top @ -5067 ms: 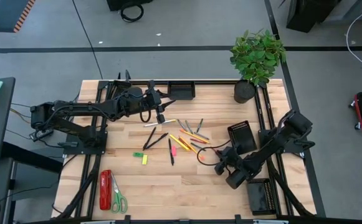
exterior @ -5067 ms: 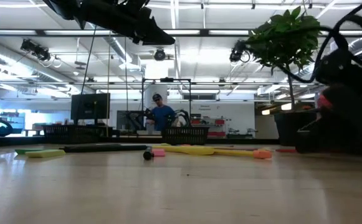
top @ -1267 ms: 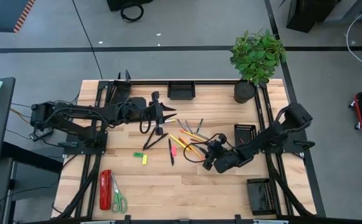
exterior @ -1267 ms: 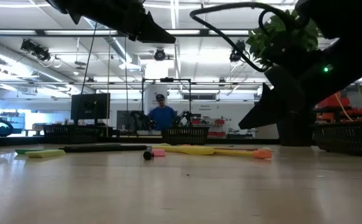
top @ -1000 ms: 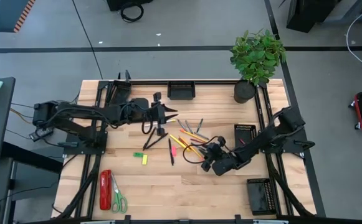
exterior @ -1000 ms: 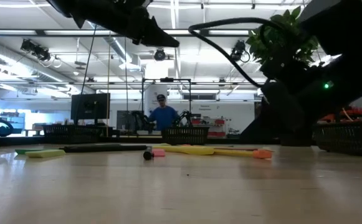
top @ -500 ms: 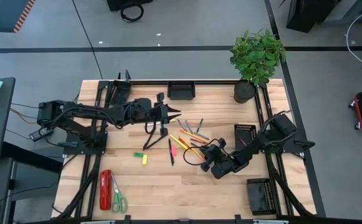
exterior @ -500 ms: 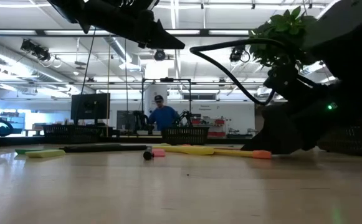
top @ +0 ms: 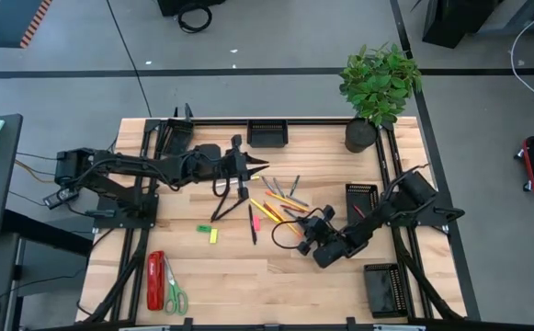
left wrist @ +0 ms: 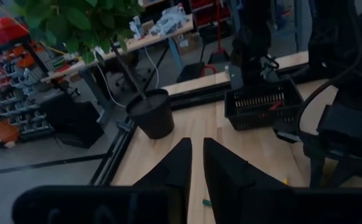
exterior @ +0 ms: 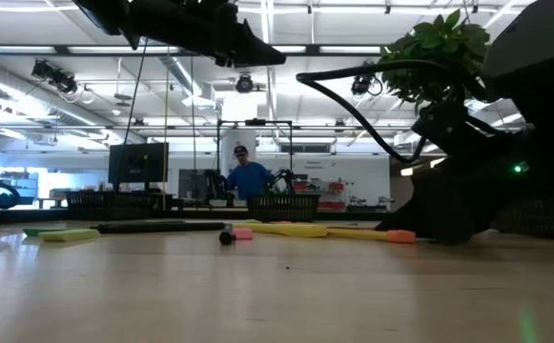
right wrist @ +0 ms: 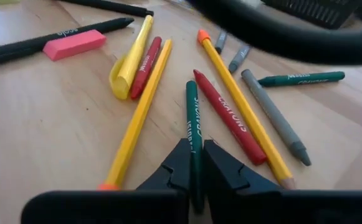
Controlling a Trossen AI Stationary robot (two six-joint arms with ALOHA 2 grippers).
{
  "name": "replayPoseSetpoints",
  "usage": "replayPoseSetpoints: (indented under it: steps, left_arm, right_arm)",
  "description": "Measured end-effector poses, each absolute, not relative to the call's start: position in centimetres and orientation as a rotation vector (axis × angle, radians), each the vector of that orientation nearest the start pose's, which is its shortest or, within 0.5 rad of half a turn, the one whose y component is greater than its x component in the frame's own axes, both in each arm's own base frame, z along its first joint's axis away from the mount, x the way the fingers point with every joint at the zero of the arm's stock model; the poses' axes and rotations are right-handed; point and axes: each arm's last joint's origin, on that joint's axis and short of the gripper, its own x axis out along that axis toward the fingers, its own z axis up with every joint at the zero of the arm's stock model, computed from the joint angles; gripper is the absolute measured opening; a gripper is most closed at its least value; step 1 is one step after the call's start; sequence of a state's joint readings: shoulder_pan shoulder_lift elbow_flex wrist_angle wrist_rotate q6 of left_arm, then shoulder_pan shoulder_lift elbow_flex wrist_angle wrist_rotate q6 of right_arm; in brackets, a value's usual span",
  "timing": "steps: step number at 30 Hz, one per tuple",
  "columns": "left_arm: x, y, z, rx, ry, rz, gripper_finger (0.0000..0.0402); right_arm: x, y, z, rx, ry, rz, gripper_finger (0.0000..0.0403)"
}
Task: Sort crayons/erasers/pens/pencils in bins
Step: Put the green crayon into the middle right black bin
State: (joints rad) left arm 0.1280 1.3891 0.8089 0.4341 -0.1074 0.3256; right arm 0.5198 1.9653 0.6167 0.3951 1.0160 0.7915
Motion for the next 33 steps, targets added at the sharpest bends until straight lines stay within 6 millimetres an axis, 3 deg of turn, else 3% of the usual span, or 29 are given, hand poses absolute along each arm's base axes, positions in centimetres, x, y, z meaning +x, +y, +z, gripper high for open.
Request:
replayPoseSetpoints:
  steps: [3,9,15,24,33]
  left_arm:
    - [30.3,4.2,26.6,0.323,0.170,0.211,0.0049]
    - [30.3,4.2,26.5,0.341,0.186,0.207,0.0048]
    - [30.2,4.4,26.0,0.369,0.242,0.201,0.0044]
    - [29.8,5.3,25.3,0.358,0.319,0.220,0.0041]
    - [29.8,5.3,25.3,0.338,0.324,0.221,0.0034]
  right_arm:
    - [25.7,11.8,6.5,0.054,0.454,-0.660,0.0035]
    - [25.3,11.9,11.0,0.099,0.381,-0.652,0.0035]
    - [22.0,11.1,14.5,0.205,0.443,-0.689,0.0035]
    - [16.2,10.2,16.4,0.346,0.586,-0.787,0.0035]
    - [13.7,10.5,17.0,0.396,0.661,-0.790,0.0035]
